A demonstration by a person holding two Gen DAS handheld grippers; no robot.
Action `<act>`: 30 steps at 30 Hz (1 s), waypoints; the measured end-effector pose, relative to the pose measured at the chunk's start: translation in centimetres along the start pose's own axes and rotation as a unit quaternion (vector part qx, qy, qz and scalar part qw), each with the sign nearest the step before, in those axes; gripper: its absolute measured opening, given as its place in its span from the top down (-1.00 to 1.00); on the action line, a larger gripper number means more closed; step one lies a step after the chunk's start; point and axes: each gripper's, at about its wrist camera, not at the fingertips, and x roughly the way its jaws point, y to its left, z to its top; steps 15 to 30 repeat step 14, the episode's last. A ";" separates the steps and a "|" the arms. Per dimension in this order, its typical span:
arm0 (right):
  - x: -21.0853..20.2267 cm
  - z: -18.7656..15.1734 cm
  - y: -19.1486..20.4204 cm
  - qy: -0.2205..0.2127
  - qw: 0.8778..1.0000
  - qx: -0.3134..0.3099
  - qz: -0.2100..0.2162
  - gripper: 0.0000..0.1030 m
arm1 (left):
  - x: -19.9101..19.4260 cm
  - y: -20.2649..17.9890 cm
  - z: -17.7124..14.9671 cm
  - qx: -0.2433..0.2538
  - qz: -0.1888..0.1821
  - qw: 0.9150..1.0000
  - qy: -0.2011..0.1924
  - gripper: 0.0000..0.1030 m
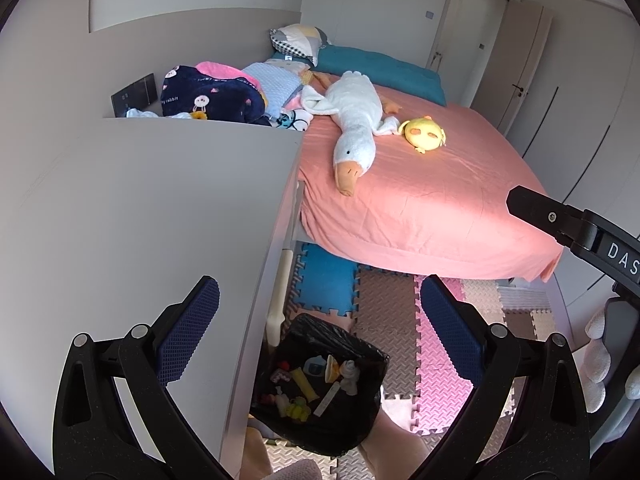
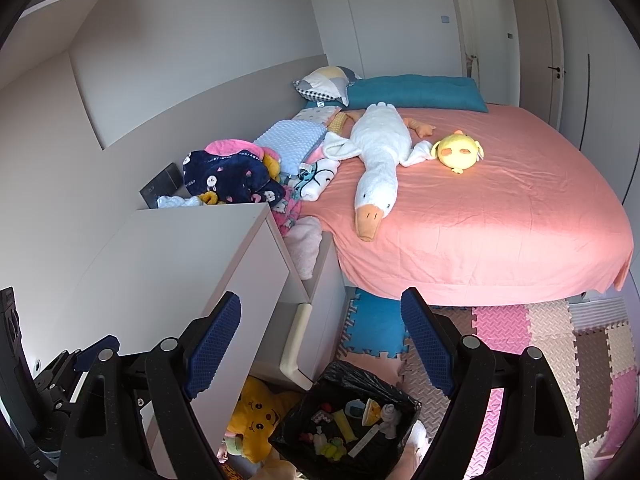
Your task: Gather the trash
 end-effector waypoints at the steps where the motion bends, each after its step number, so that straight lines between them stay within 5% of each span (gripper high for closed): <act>1: 0.0 0.0 0.0 0.000 1.000 0.000 0.000 -0.60 | 0.0 0.0 0.0 0.001 0.000 1.000 0.000 -0.88; 30: -0.2 0.0 -0.2 -0.001 1.000 0.000 0.000 -0.60 | 0.0 -0.5 0.1 0.011 -0.001 1.000 0.001 -0.88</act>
